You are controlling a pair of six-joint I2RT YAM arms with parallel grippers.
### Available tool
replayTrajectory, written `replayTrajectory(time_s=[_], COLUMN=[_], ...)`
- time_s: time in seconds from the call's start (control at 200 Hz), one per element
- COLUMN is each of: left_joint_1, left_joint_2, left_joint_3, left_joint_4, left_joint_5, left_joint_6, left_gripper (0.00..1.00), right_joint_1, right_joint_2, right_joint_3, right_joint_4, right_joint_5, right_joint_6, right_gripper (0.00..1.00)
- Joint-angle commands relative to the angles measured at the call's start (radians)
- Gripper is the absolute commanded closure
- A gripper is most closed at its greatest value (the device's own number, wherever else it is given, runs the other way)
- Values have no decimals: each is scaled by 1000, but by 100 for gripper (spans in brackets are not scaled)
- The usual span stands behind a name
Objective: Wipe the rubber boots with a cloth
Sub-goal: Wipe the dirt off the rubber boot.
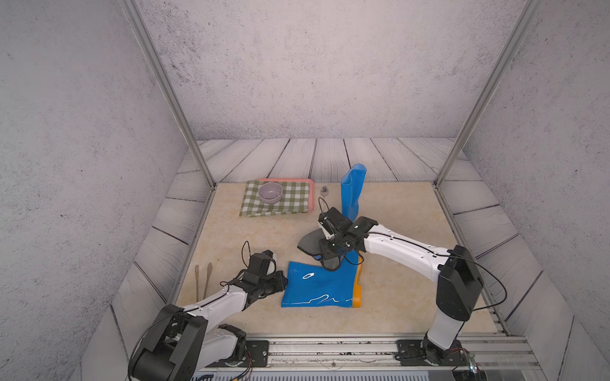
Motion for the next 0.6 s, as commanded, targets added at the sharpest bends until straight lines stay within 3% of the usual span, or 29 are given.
replayTrajectory(time_s=[0.0,0.3,0.596], left_joint_1=[-1,-1,-1], left_joint_2=[-16,-1,14], left_joint_3=[-8,-3,1], left_joint_4=[-4,1,-2], left_joint_5=[27,29,18], left_joint_6=[8,11,2], left_gripper=[100,100,100], right_joint_1=[30,99,100], right_joint_2=[83,310,293], right_joint_3=[95,323,270], right_joint_4=[-49,-190,-290], right_joint_5=[-9,-84,-129], right_joint_6=[-46,-125,-152], right_gripper=[100,100,100])
